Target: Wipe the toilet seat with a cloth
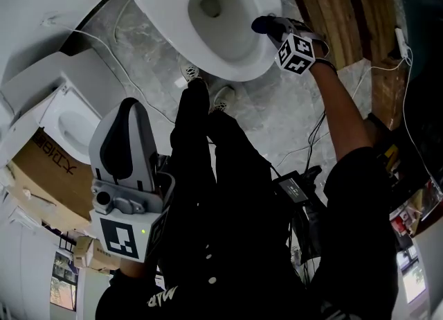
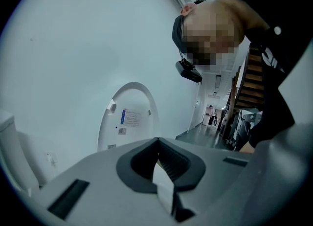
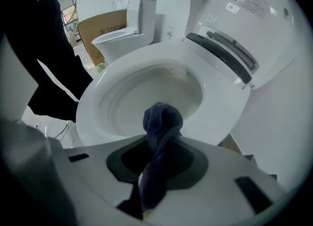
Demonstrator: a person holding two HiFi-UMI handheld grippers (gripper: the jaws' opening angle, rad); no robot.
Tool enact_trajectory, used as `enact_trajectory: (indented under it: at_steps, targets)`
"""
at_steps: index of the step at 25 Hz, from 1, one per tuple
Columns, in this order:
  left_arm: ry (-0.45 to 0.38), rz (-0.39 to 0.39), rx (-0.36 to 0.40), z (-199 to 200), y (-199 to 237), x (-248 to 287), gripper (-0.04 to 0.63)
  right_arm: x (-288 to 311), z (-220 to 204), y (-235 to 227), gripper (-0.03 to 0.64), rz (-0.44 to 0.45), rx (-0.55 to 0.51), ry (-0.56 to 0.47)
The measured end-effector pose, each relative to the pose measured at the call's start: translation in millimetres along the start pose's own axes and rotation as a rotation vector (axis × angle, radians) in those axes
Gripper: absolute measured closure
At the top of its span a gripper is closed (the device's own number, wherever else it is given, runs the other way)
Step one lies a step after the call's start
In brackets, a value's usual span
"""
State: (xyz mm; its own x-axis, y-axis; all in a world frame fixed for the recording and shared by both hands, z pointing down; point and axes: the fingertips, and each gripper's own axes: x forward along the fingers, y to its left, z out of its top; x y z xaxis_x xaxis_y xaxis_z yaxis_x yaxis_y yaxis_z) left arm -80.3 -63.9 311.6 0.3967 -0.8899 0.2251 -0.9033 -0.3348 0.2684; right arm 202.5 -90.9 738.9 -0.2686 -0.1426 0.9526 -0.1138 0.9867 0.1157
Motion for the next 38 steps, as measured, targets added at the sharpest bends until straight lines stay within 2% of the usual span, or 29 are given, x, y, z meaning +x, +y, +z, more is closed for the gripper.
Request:
enact_trajectory:
  at_steps: [18, 30, 38]
  targets:
    - [-0.009, -0.058, 0.016, 1, -27, -7, 0.588, -13, -12, 63, 0.529, 0.030, 0.198, -0.033]
    - [-0.011, -0.084, 0.013, -2, -39, -10, 0.588, -21, -13, 104, 0.529, 0.031, 0.402, -0.073]
    - [-0.016, -0.090, 0.007, -4, -42, -15, 0.588, -23, -1, 132, 0.529, 0.052, 0.462, -0.088]
